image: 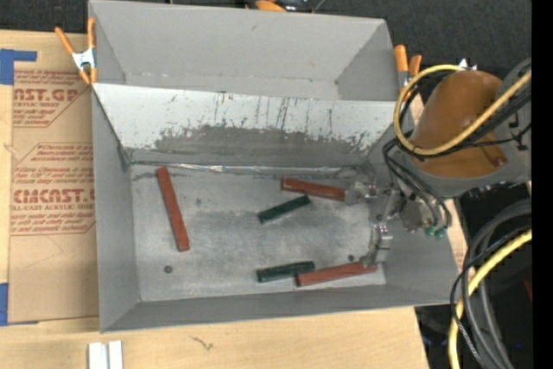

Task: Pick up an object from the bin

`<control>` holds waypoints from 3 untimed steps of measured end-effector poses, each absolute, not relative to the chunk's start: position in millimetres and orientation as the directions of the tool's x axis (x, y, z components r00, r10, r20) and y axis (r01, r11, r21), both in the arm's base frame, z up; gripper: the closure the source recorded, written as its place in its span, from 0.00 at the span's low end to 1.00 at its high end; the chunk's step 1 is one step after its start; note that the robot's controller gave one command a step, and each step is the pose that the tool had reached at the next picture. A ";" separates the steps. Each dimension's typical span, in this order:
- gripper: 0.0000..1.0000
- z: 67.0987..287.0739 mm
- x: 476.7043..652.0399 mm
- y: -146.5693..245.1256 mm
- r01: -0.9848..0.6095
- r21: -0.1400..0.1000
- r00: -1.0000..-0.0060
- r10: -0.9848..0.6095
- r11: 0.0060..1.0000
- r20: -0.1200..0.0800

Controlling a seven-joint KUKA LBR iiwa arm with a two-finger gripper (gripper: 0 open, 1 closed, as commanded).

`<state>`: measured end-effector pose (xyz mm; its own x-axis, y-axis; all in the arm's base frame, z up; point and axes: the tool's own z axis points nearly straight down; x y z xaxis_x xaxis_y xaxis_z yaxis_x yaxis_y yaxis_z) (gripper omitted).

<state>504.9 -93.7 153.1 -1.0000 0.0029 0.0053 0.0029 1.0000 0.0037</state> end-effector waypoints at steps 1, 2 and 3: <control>0.00 68.8 482.8 -73.5 -0.061 0.000 -0.998 -0.061 0.998 -0.012; 1.00 69.8 480.1 -74.3 -0.061 0.000 -0.998 -0.061 0.998 0.000; 1.00 217.8 496.6 -78.8 -0.057 -0.002 -0.998 -0.057 0.998 -0.009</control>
Offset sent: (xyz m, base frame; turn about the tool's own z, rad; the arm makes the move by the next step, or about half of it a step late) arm -0.0250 0.0187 -0.0831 -0.0638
